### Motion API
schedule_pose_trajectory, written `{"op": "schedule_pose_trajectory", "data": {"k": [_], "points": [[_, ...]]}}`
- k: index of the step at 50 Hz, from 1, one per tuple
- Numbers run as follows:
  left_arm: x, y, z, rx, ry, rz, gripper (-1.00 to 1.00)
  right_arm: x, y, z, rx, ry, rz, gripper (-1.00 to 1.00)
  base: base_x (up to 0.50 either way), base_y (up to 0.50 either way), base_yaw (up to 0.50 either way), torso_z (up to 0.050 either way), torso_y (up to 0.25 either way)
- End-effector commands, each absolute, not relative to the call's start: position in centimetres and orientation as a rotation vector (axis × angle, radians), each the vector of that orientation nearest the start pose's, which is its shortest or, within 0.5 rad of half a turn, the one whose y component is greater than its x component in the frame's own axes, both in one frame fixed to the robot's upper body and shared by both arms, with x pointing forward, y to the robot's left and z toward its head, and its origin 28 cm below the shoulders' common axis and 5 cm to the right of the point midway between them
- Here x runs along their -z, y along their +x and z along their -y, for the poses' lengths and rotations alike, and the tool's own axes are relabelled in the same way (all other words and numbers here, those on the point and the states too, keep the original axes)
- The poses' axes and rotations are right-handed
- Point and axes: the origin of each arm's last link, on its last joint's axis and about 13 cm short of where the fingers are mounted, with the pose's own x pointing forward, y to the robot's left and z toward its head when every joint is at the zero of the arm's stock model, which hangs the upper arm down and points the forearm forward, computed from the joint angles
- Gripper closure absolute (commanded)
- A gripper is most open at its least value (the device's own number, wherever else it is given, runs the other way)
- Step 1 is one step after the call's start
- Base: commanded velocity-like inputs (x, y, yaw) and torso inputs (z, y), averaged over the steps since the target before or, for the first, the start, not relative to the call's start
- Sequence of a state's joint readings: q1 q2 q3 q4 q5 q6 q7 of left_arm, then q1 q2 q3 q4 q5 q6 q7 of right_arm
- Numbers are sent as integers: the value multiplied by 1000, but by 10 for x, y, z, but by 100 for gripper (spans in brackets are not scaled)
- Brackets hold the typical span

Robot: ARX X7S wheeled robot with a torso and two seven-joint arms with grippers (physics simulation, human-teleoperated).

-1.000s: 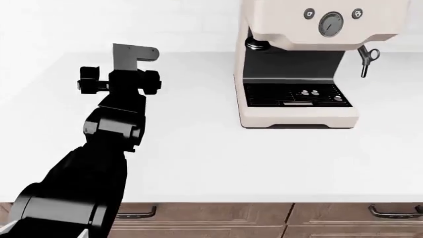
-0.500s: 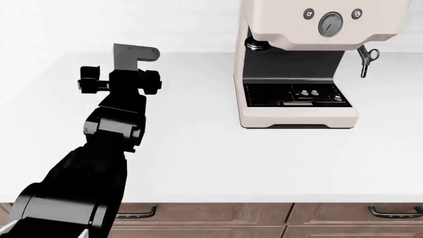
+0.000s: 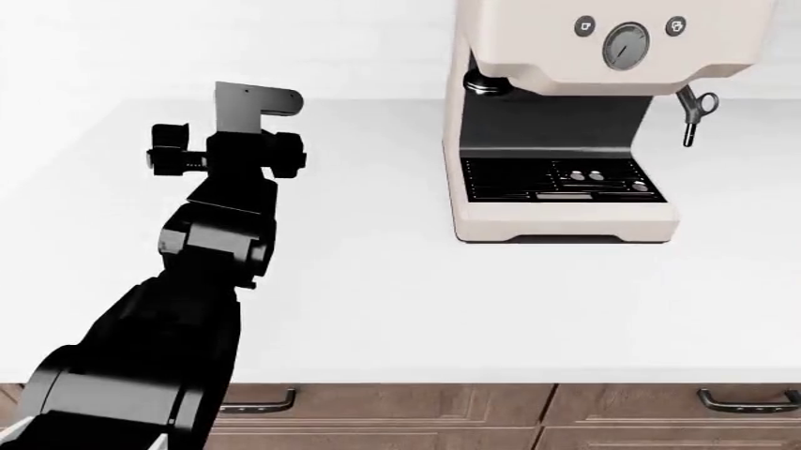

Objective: Pick the mug from the cabinet, place it under the coffee machine dispenser, and press the start button.

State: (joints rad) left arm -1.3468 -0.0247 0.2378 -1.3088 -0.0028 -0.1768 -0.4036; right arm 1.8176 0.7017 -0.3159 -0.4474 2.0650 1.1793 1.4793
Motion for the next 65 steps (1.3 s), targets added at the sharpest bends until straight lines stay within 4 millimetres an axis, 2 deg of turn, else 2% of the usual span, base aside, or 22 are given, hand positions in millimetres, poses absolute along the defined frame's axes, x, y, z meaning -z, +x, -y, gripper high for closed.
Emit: {"op": "schedule_pose_trajectory", "data": {"k": [1, 24, 35, 43, 65], "points": [[-188, 431, -215, -390, 264, -90, -100, -401, 159, 136, 90, -117, 424, 100, 0, 0, 0, 0, 0], [-188, 431, -215, -385, 266, -94, -100, -379, 208, 172, 252, -88, 345, 100, 0, 0, 0, 0, 0], [-188, 431, -215, -384, 265, -95, -100, -381, 224, 179, 299, -65, 348, 100, 0, 0, 0, 0, 0], [-188, 431, -215, -384, 266, -92, -100, -381, 221, 182, 316, -62, 343, 100, 0, 0, 0, 0, 0], [-187, 431, -214, -388, 273, -86, -100, -342, 191, 196, 311, -51, 279, 100, 0, 0, 0, 0, 0]]}}
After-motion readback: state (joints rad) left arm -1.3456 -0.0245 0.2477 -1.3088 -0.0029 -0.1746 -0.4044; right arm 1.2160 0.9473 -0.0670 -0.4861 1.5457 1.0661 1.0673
